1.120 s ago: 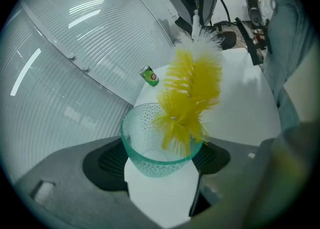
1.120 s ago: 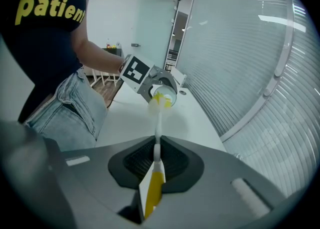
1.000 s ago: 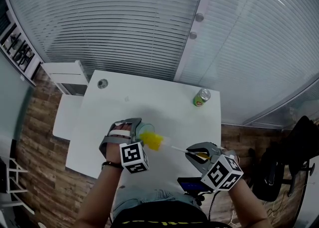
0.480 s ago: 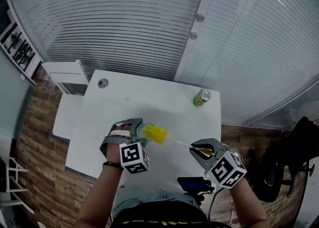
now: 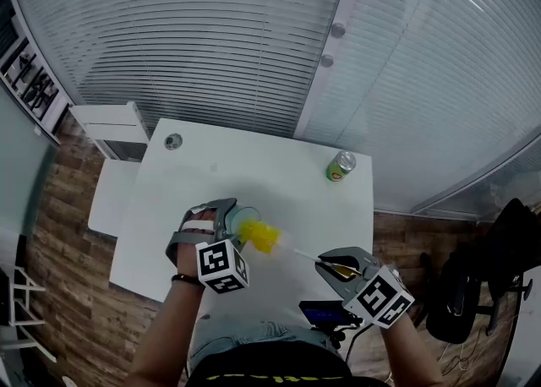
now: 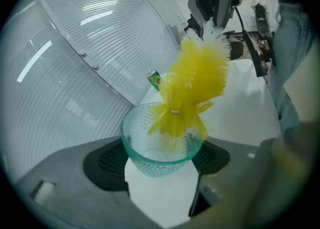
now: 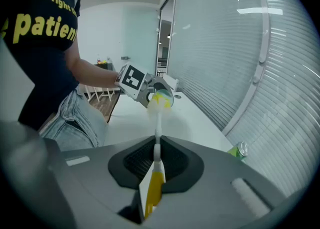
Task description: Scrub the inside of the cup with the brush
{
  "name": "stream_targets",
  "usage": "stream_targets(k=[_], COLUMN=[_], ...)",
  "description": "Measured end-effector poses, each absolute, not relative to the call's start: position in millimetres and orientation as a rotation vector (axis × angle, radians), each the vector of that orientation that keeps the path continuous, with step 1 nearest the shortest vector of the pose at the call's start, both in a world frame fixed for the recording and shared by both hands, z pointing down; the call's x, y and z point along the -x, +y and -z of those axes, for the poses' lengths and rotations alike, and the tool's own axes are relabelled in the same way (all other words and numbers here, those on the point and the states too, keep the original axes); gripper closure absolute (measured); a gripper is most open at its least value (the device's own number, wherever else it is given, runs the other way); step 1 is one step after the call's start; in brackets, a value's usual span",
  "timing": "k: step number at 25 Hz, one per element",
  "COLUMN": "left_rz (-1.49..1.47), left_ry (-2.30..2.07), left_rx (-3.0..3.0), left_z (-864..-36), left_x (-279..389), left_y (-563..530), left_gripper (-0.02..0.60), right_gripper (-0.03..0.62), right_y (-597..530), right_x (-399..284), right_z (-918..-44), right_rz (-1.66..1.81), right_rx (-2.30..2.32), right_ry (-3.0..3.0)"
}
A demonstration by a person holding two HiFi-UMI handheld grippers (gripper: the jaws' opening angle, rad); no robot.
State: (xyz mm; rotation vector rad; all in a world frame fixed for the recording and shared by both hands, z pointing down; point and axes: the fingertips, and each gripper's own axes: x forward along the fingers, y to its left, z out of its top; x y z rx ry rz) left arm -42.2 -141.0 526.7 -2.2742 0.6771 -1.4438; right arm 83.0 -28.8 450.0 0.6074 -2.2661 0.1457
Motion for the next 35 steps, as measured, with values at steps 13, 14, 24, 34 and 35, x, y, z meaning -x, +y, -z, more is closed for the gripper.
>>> stream_targets(k=[13,14,24,34,35], left_rz=[1.334,1.324,1.172,0.938,0.914], left_ry=[0.748,0.752,0.791,0.867,0.870], left_rx=[2.428,2.442,2.679,2.979,3.009], left_z=[-514,-513,-499,-482,-480], left_x=[43,43,36,30,29], left_y=[-143,-143,-138,-138,-138], left_gripper=[0.195,0.195,0.195,0.195,0.195], right_gripper=[0.559,0.559,0.559,0.559,0.559], right_y=[-31,-32,-39,-49,-51], right_x=[-94,-94,-92,-90,-90], right_z=[-427,-425,-413,-398,-396], right_rz=[-0.166,-0.165,-0.135,-0.188,-0.195], right_rx=[-0.703,-0.708,-0.752,-0.880,-0.901], right_ry=[-2.376,-2.380,-2.432,-2.508,-2.513])
